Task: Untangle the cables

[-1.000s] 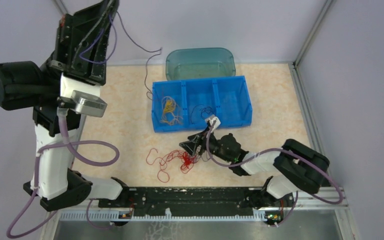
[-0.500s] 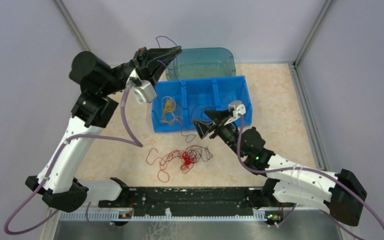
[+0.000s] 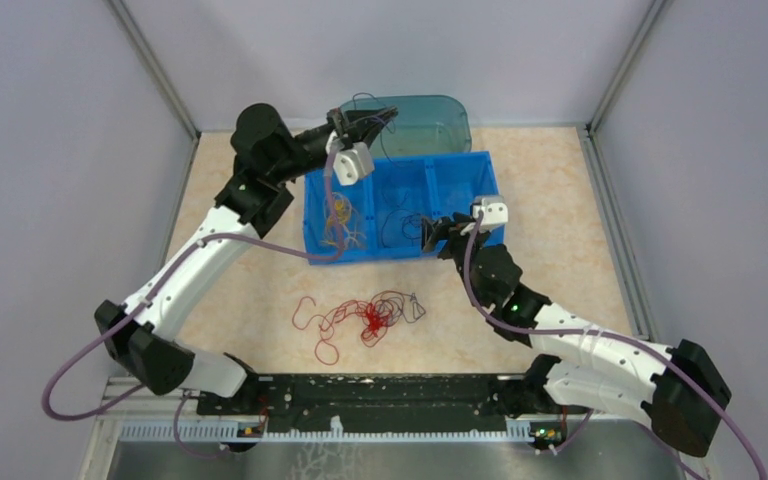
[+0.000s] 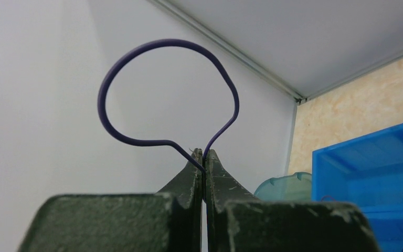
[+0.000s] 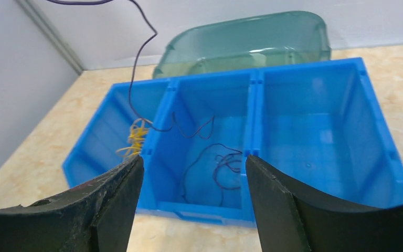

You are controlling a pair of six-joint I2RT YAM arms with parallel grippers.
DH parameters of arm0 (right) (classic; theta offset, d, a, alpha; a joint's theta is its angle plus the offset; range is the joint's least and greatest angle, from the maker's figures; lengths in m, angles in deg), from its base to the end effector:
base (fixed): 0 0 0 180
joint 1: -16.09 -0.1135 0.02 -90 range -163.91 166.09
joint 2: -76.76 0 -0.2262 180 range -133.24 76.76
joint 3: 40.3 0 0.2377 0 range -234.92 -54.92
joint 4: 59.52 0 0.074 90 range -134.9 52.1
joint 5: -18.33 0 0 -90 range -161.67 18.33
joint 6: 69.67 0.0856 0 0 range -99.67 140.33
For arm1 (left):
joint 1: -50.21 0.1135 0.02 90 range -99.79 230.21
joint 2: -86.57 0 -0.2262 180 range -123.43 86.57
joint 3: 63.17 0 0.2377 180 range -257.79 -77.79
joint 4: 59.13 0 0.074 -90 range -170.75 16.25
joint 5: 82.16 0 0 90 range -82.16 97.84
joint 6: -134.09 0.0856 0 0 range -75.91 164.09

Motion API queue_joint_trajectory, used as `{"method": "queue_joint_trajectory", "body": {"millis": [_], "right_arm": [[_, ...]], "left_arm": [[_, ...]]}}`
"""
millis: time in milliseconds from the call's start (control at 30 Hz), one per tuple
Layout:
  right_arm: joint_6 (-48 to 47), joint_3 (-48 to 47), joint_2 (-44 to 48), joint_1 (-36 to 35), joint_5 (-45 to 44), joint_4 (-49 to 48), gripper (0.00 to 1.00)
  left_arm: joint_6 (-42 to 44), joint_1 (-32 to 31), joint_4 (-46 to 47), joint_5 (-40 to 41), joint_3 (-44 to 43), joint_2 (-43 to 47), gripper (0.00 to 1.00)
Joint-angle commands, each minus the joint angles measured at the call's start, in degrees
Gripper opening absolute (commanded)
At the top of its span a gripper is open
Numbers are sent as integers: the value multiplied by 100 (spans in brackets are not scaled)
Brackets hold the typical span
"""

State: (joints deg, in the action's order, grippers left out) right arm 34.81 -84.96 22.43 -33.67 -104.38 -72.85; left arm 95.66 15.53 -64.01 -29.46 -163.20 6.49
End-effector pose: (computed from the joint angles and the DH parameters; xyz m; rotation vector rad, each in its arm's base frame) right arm 0.2085 0.1748 0.2667 -0.0072 1.5351 0.4663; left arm 0.2515 -0.2371 0.4544 1.2552 0.5355 -0.1776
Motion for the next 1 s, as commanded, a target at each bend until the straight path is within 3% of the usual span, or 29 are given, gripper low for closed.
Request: {"method": "queue_joint_trajectory", "body": {"millis": [0,233,633,667,733,833,967], "right_arm": [[-42,-153,-66,57,-672,85,72],[-22,17,205,83,-857,240,71],[271,-93,459,334,-742,928,71],[307,-147,446,367,-756,1050,71],[437,-267,410,464,-776,1299,71],[510,-310,426,575,-711,1460,71],[563,-326,466,623,-667,1534,71]], "left_arm": [[-131,-22,597,447,55,-352,0],[-448,64,611,604,321,-806,0],[-492,126,-1505,911,-400,-1895,0],[-500,109,-1849,1080,-628,-2082,3],[-652,84,-2673,1455,-1245,-2507,22],[-864,84,-3578,1407,-1916,-2905,41],[-919,66,-3800,1428,-1902,-2972,52]]}}
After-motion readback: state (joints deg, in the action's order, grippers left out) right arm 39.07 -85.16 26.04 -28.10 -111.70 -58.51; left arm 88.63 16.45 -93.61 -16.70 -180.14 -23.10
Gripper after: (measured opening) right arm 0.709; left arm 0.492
